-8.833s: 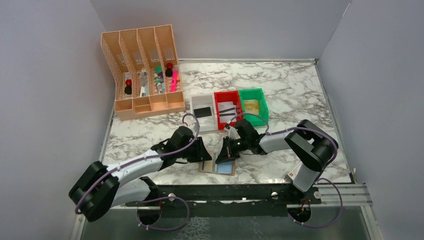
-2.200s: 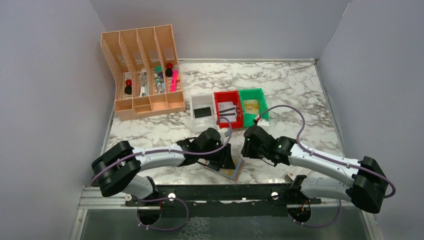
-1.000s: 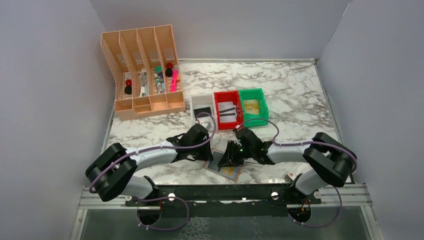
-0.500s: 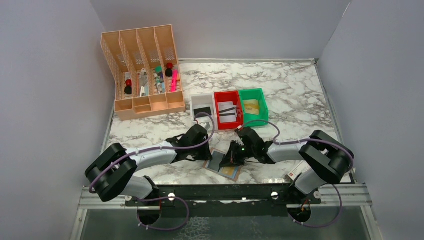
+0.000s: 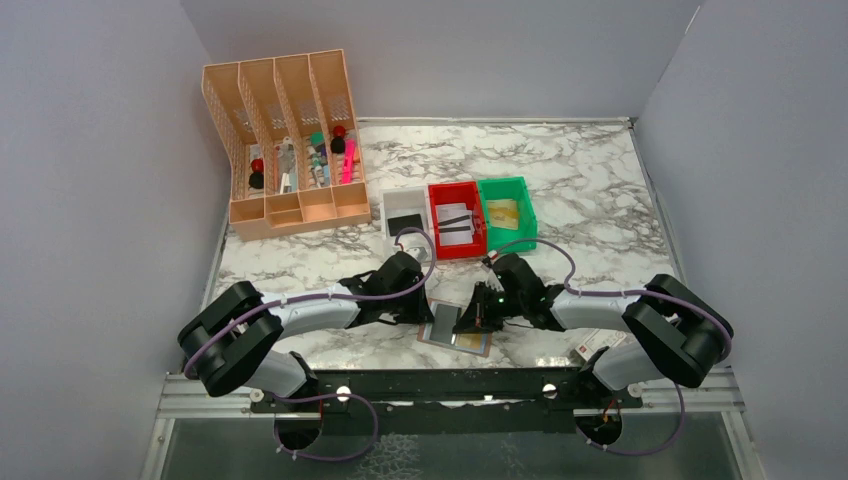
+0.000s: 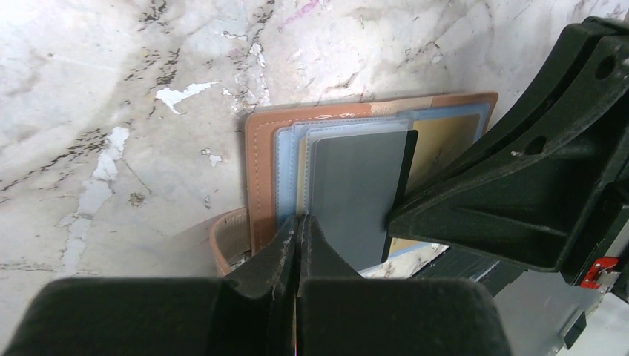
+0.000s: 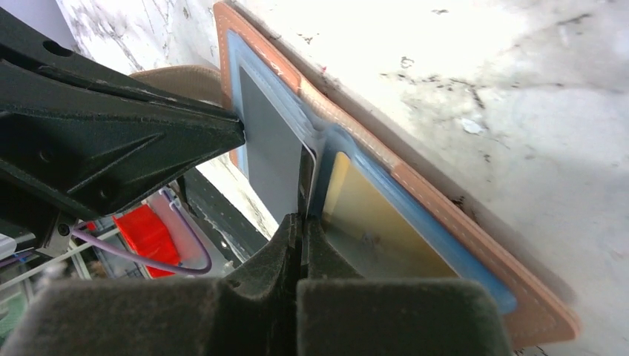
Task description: Take the credit cards out of the card holder
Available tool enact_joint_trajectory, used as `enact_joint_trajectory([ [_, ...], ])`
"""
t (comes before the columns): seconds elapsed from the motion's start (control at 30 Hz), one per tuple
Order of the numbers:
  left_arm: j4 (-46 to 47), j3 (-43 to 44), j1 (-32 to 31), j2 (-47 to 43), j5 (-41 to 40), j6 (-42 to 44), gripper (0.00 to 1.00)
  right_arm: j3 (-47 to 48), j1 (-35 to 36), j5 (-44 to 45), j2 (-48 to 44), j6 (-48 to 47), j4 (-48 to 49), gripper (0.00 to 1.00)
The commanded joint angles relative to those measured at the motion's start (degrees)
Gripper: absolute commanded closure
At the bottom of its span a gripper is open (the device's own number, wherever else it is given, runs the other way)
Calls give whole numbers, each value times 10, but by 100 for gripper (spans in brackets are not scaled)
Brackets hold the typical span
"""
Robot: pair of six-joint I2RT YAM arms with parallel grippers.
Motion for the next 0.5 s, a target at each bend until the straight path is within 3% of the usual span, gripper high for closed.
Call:
enact_joint_trajectory([
  [0.0,-49,-12,-4,21,-11,4,100,-18,-19,-22,-25,-43,-66,99],
  [0.23,-46,-13,-4,21,-9,5,100,-14,-32,-72,-20,-81,-66,99],
  [0.47,-54,-11,-4,8,-14,7,100,-13,-47,-15,-81,-121,-142,99],
])
